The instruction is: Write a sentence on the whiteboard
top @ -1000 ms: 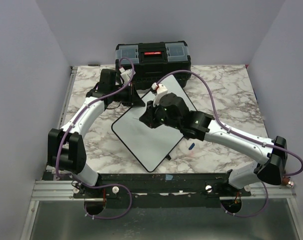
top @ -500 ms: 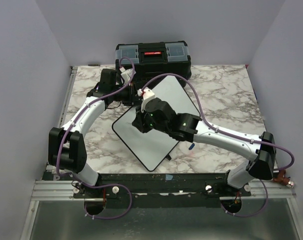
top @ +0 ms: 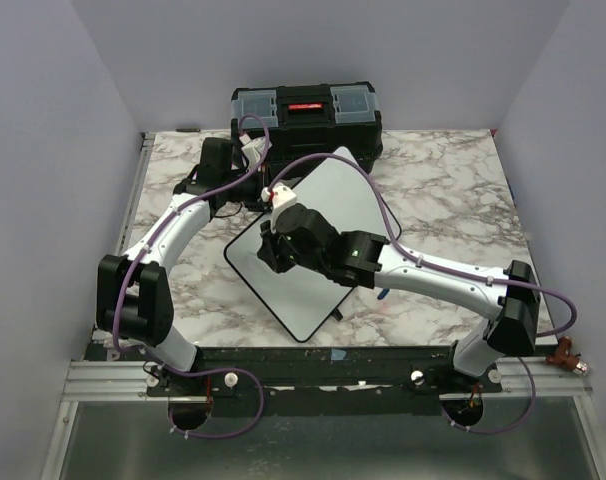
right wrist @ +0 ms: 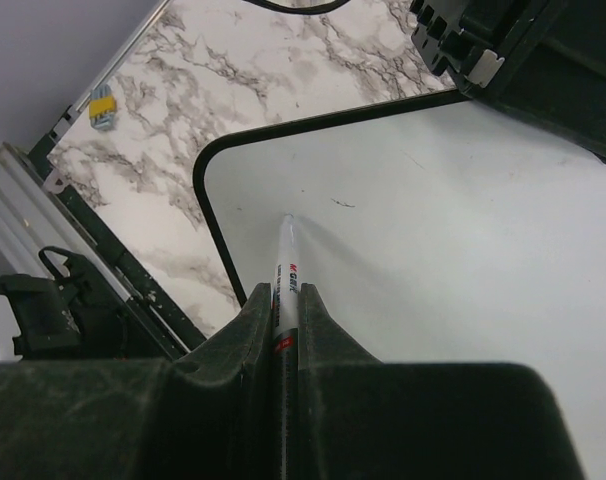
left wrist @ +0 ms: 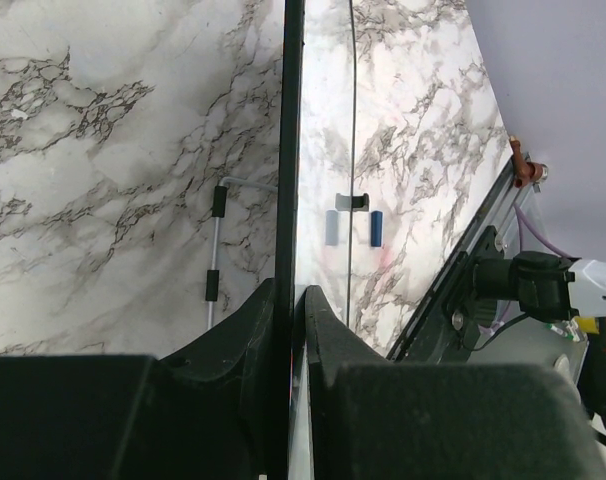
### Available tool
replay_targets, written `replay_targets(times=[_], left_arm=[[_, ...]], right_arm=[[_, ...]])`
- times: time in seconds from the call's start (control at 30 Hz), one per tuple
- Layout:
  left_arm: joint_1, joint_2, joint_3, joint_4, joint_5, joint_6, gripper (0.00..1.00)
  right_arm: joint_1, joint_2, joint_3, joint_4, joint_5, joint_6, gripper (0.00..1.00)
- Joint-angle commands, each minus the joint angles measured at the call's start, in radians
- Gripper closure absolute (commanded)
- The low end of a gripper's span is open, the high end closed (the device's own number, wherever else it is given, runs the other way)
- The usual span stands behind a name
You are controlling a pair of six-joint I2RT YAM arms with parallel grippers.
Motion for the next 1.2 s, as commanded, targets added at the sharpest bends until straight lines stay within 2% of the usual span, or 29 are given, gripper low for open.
replay_targets(times=[0.0,0.57,0.9,1.17], left_arm=[[0.006,-0.001,0.0,0.075,-0.032,0.056,1.0],[-0.007,-0.015,0.005,0.061,-0.036,0.055,1.0],[-0.012,-0.021,0.007,0.054,-0.045,0.057,1.0],[-0.014,-0.023,0.008,0.049,-0.053,0.057,1.0]], right_arm=[[0.013,0.033,0.052,-0.021,0.059,-0.007,0.99],[0.013,0.044,-0.006,-0.055,0.037,-0.004,0.99],[0.018,-0.002,-0.087,-0.111,-0.015,0.026,0.99],[0.029,-0.032,-0.08,-0.124,-0.039,0.03,0.99]])
